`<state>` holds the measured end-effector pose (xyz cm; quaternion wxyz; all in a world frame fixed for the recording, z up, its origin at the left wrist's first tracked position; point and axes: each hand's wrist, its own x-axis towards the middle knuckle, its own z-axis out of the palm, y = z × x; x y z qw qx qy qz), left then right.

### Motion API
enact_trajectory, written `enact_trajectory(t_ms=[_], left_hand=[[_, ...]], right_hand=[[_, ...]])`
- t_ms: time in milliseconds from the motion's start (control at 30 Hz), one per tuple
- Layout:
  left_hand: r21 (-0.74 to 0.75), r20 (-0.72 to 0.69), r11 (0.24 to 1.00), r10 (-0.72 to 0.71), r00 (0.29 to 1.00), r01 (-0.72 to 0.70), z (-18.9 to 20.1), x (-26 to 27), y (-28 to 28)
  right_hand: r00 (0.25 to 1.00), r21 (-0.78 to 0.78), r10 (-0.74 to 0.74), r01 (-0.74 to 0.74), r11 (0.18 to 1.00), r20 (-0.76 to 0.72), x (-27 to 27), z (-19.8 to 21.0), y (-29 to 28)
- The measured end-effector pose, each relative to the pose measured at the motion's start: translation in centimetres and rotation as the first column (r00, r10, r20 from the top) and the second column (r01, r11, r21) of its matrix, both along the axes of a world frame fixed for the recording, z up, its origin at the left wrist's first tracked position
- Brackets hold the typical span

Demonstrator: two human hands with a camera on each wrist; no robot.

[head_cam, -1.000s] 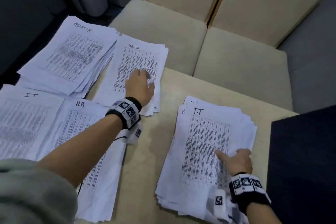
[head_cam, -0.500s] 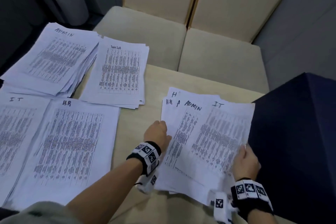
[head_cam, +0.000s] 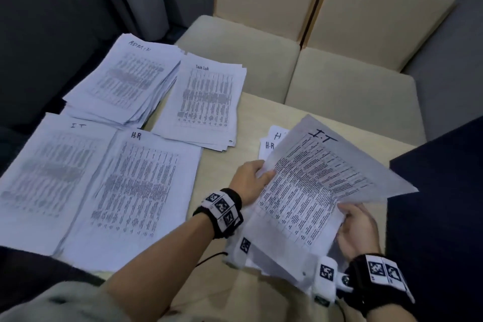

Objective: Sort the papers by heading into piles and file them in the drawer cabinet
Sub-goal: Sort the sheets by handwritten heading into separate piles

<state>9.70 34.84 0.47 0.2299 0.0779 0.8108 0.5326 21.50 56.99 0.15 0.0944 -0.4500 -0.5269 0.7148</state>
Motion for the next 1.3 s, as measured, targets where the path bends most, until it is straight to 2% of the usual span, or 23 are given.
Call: enact_trajectory(t_ms=[67, 233, 300, 400, 467, 533, 600, 667, 767, 833, 900, 967, 1000, 1067, 1133, 1233, 1300], left_hand=[[0.075, 0.038, 0.995, 0.059, 0.998, -0.062, 1.0, -1.1, -3.1], [-0.014, 0.053, 0.967, 0.255, 0.966, -0.254, 2.6, -4.6, -15.3], [-0.055, 0.056, 0.944, 0.329, 0.943, -0.326, 2.6, -5.7, -21.3], [-0.117, 0.067, 0.915, 0.396, 0.916, -0.387, 2.2, -7.0, -29.7], [-0.179, 0.078, 0.895, 0.426, 0.901, -0.408, 2.0, -7.7, -35.3], [-0.256, 0.082, 0.867, 0.461, 0.884, -0.428, 1.3, -8.0, -40.9], [-0.382, 0.043, 0.810, 0.497, 0.867, -0.446, 0.1, -8.0, -46.2], [-0.510, -0.009, 0.736, 0.513, 0.858, -0.445, -1.0, -7.5, -50.2], [-0.688, -0.047, 0.633, 0.449, 0.892, -0.355, -2.0, -7.1, -53.4], [-0.771, -0.036, 0.571, 0.402, 0.915, -0.282, -2.3, -7.4, -53.9], [-0.851, -0.037, 0.479, 0.356, 0.934, -0.217, -2.4, -7.8, -53.3], [-0.898, -0.121, 0.355, 0.366, 0.923, -0.258, -2.1, -8.2, -51.7], [-0.888, -0.186, 0.330, 0.376, 0.908, -0.319, -2.0, -8.4, -50.7], [-0.833, -0.283, 0.371, 0.350, 0.893, -0.410, -1.1, -9.0, -47.9], [-0.777, -0.301, 0.482, 0.282, 0.911, -0.406, -0.5, -10.1, -44.6], [-0.638, -0.290, 0.707, 0.148, 0.946, -0.306, 0.4, -11.7, -38.0], [-0.536, -0.286, 0.826, 0.017, 0.958, -0.175, 1.0, -11.8, -32.2]], right_hand=[[0.997, -0.037, 0.071, -0.072, 0.997, -0.033, -1.5, 0.0, -2.5], [0.948, -0.115, 0.318, -0.319, 0.941, -0.031, -4.4, -0.5, -10.8], [0.904, -0.086, 0.427, -0.423, 0.902, 0.036, -5.6, -1.1, -14.5], [0.790, 0.032, 0.577, -0.595, 0.803, 0.207, -6.7, -3.7, -19.6], [0.708, 0.176, 0.603, -0.689, 0.703, 0.367, -7.2, -5.3, -22.0], [0.672, 0.284, 0.570, -0.729, 0.623, 0.473, -7.8, -5.8, -23.5], [0.650, 0.325, 0.542, -0.748, 0.579, 0.532, -8.5, -5.7, -24.2], [0.633, 0.312, 0.527, -0.757, 0.574, 0.567, -9.0, -5.5, -24.4], [0.601, 0.280, 0.533, -0.777, 0.564, 0.595, -9.7, -4.8, -24.3], [0.590, 0.265, 0.516, -0.778, 0.570, 0.621, -10.1, -4.4, -23.9], [0.625, 0.253, 0.491, -0.738, 0.626, 0.607, -10.2, -4.1, -23.2], [0.663, 0.266, 0.465, -0.700, 0.662, 0.587, -10.1, -3.6, -22.4], [0.678, 0.277, 0.450, -0.684, 0.675, 0.581, -10.0, -3.3, -22.0], [0.734, 0.307, 0.416, -0.629, 0.714, 0.536, -9.5, -2.3, -21.4], [0.794, 0.353, 0.365, -0.561, 0.749, 0.486, -8.8, -1.6, -20.6], [0.833, 0.441, 0.273, -0.499, 0.746, 0.481, -7.2, -1.0, -18.9], [0.841, 0.491, 0.197, -0.467, 0.736, 0.504, -5.7, -0.8, -17.0]])
